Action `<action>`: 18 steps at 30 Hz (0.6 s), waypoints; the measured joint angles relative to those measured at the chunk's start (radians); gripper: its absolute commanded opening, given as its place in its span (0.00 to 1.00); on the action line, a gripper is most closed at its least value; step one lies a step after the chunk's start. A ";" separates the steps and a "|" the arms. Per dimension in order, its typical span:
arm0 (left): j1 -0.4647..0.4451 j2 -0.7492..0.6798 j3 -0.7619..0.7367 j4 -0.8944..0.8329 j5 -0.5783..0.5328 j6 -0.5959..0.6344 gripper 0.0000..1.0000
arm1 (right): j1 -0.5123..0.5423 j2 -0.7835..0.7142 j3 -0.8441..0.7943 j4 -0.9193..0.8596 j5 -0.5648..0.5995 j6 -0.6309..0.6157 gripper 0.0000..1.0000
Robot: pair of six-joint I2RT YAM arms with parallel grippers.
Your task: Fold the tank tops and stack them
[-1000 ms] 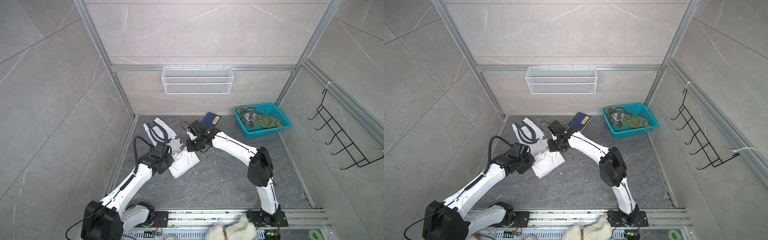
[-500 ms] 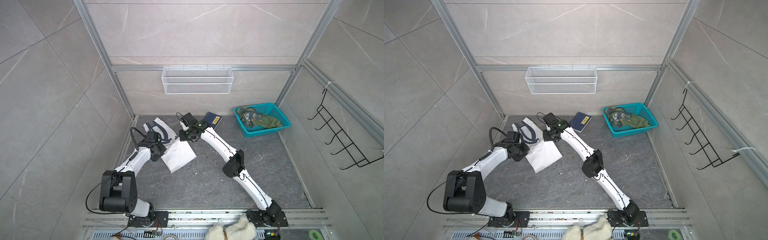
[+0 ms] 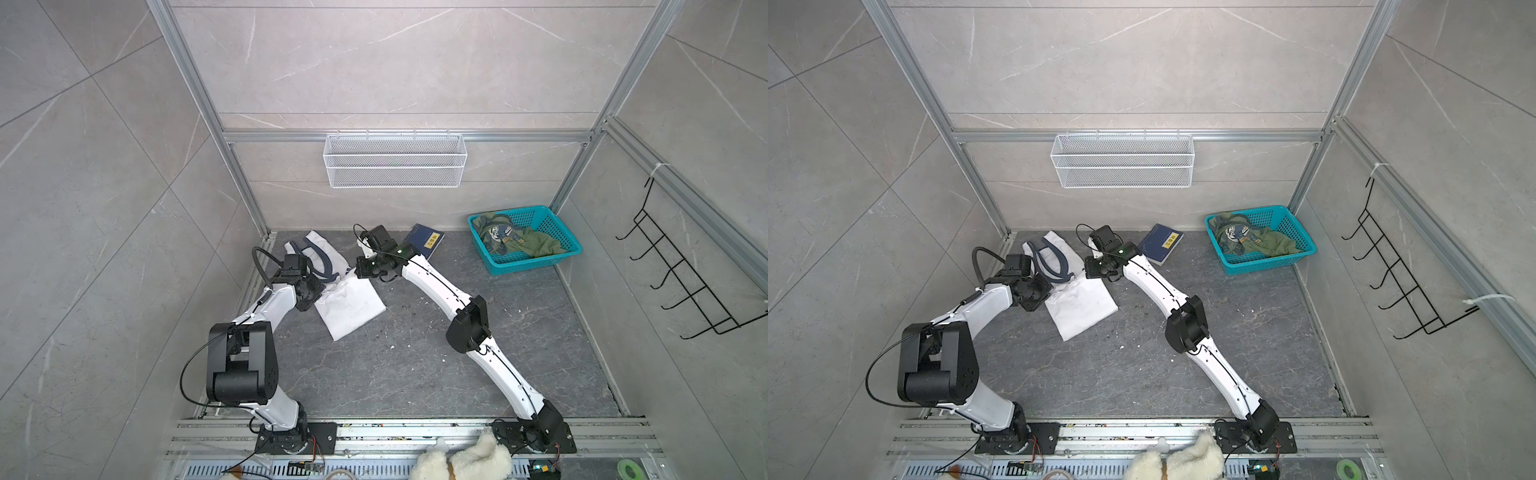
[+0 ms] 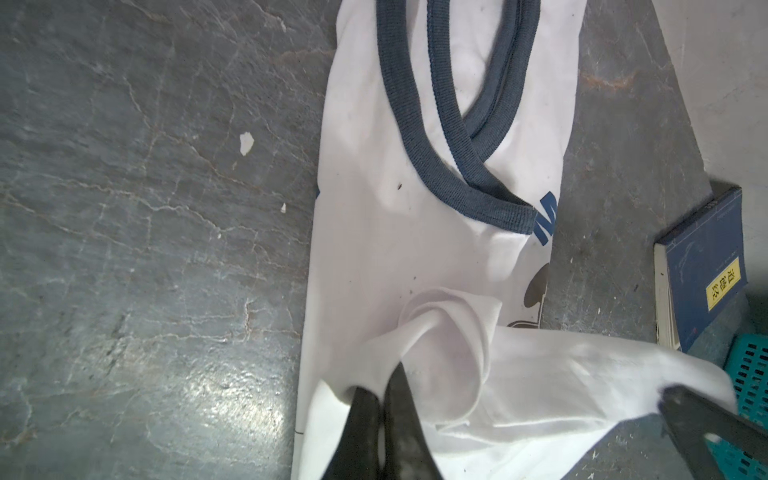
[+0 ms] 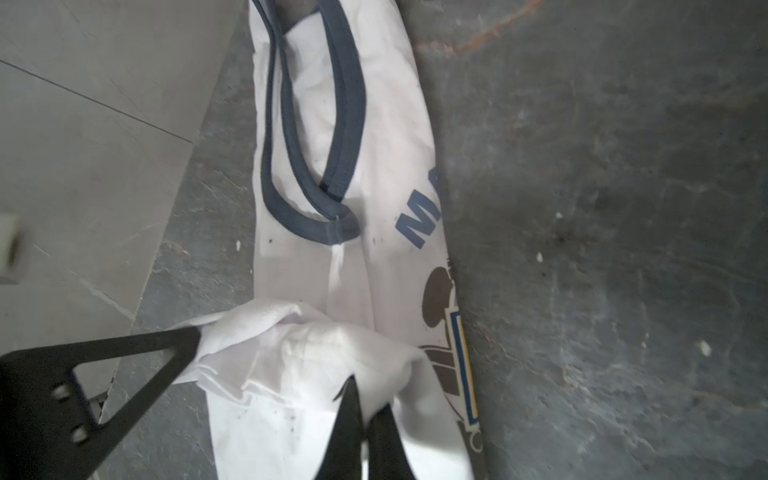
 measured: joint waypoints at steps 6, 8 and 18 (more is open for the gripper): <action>0.016 0.015 0.003 0.026 0.000 0.003 0.00 | -0.001 0.003 -0.016 0.117 -0.051 0.032 0.04; 0.026 0.014 0.003 0.039 0.006 0.003 0.00 | -0.001 0.010 -0.016 0.148 -0.069 0.043 0.02; 0.040 0.090 0.022 0.048 0.027 0.003 0.00 | -0.003 0.017 -0.115 0.171 -0.047 0.048 0.01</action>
